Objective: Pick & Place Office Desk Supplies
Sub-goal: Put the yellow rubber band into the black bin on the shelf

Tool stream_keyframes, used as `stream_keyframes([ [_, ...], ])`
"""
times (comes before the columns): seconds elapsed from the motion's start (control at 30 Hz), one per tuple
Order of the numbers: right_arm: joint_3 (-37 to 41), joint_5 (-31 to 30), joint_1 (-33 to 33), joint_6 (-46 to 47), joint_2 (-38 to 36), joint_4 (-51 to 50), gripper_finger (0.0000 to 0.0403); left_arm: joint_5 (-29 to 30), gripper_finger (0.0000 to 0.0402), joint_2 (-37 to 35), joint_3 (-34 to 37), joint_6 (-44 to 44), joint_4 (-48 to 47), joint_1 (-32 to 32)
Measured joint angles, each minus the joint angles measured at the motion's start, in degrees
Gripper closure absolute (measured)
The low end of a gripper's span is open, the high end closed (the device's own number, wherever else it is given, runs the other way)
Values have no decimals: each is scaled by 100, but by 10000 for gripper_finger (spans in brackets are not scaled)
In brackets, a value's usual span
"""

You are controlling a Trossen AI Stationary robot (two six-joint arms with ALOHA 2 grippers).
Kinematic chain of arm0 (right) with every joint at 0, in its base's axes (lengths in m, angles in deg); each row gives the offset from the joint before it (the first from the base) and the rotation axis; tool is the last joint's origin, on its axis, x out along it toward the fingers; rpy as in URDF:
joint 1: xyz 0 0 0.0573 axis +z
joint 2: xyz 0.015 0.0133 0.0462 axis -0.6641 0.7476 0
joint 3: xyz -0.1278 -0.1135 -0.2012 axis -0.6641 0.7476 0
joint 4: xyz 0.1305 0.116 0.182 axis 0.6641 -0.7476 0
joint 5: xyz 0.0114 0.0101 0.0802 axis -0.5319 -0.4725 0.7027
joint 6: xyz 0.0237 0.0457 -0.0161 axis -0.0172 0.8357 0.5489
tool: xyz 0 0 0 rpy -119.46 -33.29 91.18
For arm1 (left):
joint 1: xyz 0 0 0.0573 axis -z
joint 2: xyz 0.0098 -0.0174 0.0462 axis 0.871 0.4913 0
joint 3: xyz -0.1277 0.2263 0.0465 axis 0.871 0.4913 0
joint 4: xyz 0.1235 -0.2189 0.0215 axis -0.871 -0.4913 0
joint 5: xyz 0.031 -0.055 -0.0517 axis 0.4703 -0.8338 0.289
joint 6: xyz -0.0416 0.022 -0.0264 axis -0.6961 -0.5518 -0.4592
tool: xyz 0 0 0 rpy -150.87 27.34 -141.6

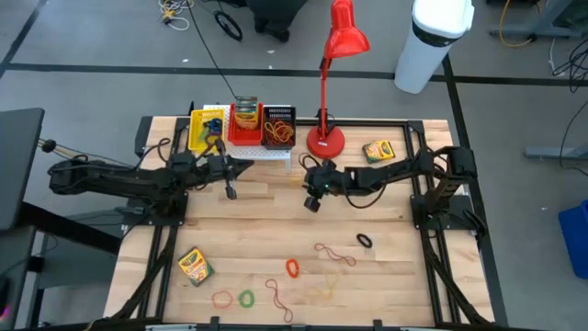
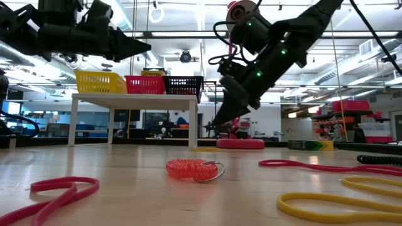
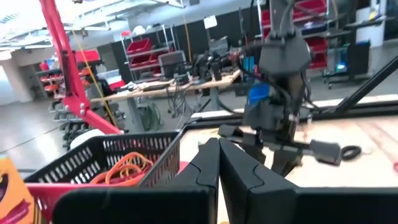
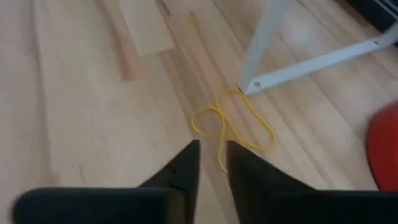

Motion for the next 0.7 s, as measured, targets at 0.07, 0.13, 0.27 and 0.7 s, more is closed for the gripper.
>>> stream_keyframes([
  [0.07, -76, 129, -67, 0, 55, 26, 274, 38, 392, 66, 0, 72, -10, 2],
  [0.13, -107, 134, -104, 0, 132, 17, 241, 53, 392, 115, 0, 82, -59, 2],
  [0.27, -120, 257, -103, -122, 427, 101, 187, 50, 388, 223, -2, -3, -104, 8],
  [0.7, -120, 862, -440, -612, 662, 385, 165, 49, 384, 276, -2, -391, -21, 8],
])
